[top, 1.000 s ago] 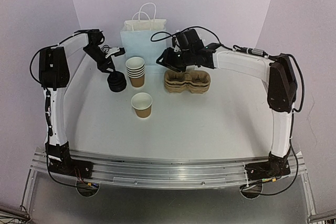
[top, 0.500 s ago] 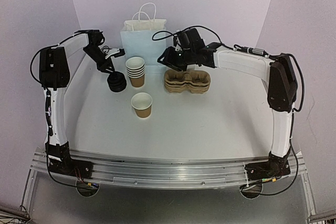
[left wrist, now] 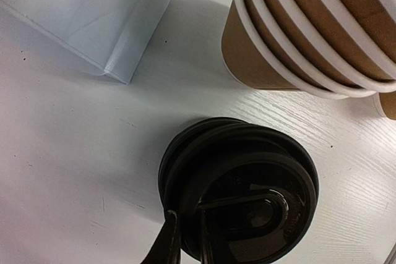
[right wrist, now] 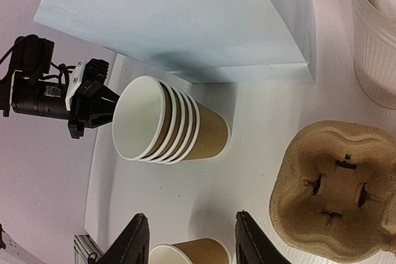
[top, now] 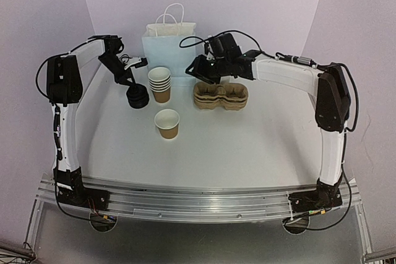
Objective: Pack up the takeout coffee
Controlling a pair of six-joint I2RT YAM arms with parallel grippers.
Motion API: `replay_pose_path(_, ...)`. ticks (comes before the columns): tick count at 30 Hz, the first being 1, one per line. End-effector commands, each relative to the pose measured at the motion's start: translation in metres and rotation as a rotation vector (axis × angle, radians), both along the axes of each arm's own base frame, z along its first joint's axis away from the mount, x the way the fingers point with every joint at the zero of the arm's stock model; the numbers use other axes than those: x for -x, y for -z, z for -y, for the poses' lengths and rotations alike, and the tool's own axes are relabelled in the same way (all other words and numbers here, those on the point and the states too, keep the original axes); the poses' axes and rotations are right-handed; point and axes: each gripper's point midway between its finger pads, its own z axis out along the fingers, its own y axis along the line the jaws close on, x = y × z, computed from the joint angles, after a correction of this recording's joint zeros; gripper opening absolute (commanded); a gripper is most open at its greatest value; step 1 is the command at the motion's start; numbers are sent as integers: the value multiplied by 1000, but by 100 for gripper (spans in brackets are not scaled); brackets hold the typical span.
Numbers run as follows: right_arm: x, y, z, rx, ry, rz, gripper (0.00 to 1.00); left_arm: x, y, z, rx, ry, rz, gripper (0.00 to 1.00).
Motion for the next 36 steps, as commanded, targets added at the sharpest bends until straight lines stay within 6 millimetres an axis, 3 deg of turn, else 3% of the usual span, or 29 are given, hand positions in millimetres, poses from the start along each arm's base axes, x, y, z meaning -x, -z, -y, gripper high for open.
replay_pose_path(1,-4,-6,-4,-22,0,2,44,-2,-16,4,11,11,23,4)
replay_pose_path(3,-4,-6,-4,-23,0,-1,44,-2,-20,4,13,8,25,0)
replay_pose_path(21,-4,-6,-5,-27,-4,-3,44,-6,-47,11,80,-22,44,0)
replay_pose_path(29,-3,-7,-6,-32,-8,-5,44,-12,-43,3,59,-40,51,0)
replay_pose_path(36,-2,-15,-5,-39,-14,6,44,1,-79,8,104,-40,73,0)
